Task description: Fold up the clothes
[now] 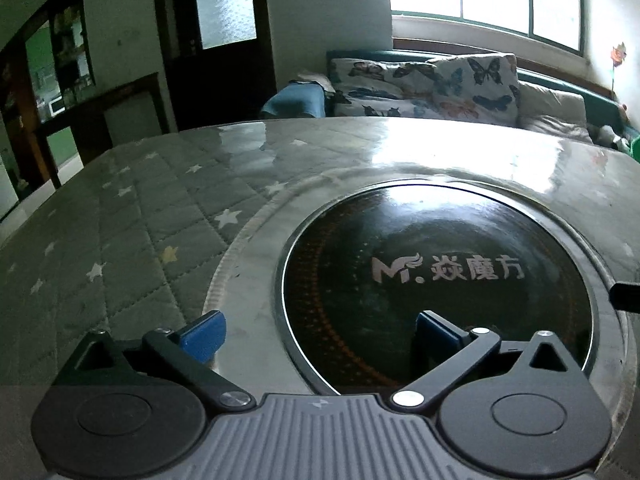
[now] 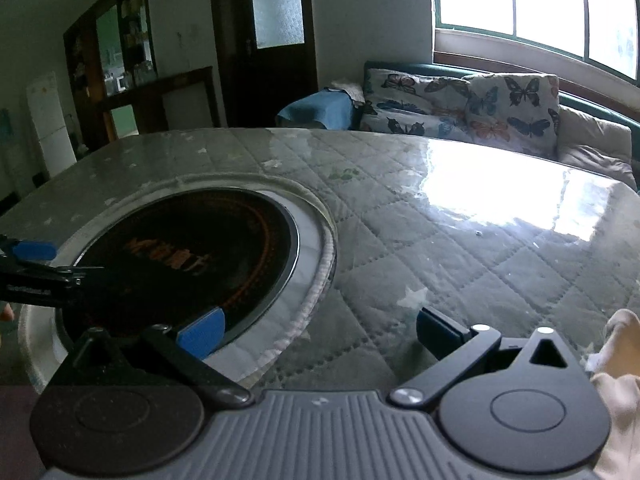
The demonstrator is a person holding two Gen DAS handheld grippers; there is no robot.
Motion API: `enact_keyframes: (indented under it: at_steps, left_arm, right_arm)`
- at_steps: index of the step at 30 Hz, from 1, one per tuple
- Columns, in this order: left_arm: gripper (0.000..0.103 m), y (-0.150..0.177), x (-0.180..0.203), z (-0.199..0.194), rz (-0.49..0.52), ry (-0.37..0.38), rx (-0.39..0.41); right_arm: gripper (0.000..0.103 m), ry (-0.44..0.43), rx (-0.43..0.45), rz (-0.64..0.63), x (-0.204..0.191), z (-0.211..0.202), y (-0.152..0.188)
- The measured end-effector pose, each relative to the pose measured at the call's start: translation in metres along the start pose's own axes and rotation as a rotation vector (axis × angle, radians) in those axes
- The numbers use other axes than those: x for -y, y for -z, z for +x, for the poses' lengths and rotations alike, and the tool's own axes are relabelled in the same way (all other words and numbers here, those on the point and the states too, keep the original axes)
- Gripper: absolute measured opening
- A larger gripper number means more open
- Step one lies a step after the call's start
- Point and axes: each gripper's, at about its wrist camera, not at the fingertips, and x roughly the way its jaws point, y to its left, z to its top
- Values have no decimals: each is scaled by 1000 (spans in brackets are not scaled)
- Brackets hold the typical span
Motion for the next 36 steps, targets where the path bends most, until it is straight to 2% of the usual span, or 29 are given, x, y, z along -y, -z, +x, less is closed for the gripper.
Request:
enact_keyframes:
  at_steps: [13, 36]
  left_arm:
    - [103, -3, -5, 6, -25, -4, -1]
    - [103, -2, -6, 8, -29, -3, 3]
  right_arm:
    - [103, 67, -35, -79, -19, 20, -4]
    - [103, 63, -36, -79, -17, 17, -4]
